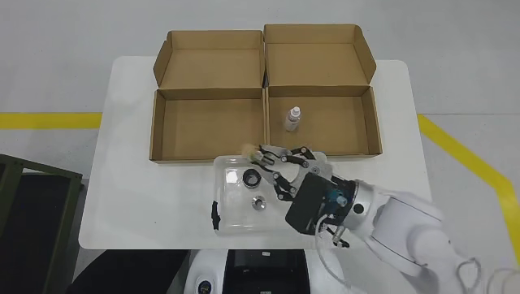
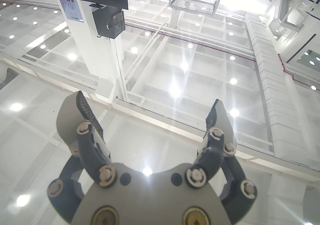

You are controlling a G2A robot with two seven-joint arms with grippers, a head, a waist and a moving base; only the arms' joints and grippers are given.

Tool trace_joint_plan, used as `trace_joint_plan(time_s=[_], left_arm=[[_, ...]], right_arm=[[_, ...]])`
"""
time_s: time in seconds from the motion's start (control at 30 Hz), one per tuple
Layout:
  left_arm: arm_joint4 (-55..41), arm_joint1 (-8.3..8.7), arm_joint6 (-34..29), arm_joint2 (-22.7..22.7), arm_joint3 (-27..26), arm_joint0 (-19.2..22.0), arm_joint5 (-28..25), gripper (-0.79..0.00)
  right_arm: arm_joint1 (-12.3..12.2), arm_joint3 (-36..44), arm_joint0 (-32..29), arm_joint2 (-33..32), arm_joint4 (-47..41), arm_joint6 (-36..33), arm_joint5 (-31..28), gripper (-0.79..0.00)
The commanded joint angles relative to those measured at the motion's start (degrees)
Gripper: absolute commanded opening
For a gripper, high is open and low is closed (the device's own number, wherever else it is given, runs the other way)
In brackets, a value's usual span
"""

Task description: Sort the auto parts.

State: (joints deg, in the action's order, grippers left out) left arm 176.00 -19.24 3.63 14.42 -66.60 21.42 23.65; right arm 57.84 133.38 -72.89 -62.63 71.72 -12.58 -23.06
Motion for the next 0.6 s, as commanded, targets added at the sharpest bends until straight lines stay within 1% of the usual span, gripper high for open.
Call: trace_joint_plan(time_s=[0.0, 0.1, 0.23, 0.43, 0.57], left_arm=[[0.0, 0.0, 0.0, 0.0, 0.0, 0.0, 0.0, 0.0], [0.0, 0.0, 0.0, 0.0, 0.0, 0.0, 0.0, 0.0], [0.0, 0.0, 0.0, 0.0, 0.0, 0.0, 0.0, 0.0], [0.0, 0.0, 0.0, 0.0, 0.0, 0.0, 0.0, 0.0], [0.0, 0.0, 0.0, 0.0, 0.0, 0.0, 0.0, 0.0]], right_arm=[[0.29, 0.01, 0.93, 0.03, 0.08, 3.06, 1.04, -0.785], [0.78, 0.77, 1.61, 0.02, -0.24, 6.48, 3.94, -0.785], [1.3, 1.06, 2.14, 0.08, -1.03, 10.84, 5.48, -0.785], [2.06, -0.21, 3.43, 0.41, -2.78, 18.6, 5.05, -0.785], [2.48, -1.55, 4.53, 0.48, -2.58, 21.88, 4.36, -0.785]])
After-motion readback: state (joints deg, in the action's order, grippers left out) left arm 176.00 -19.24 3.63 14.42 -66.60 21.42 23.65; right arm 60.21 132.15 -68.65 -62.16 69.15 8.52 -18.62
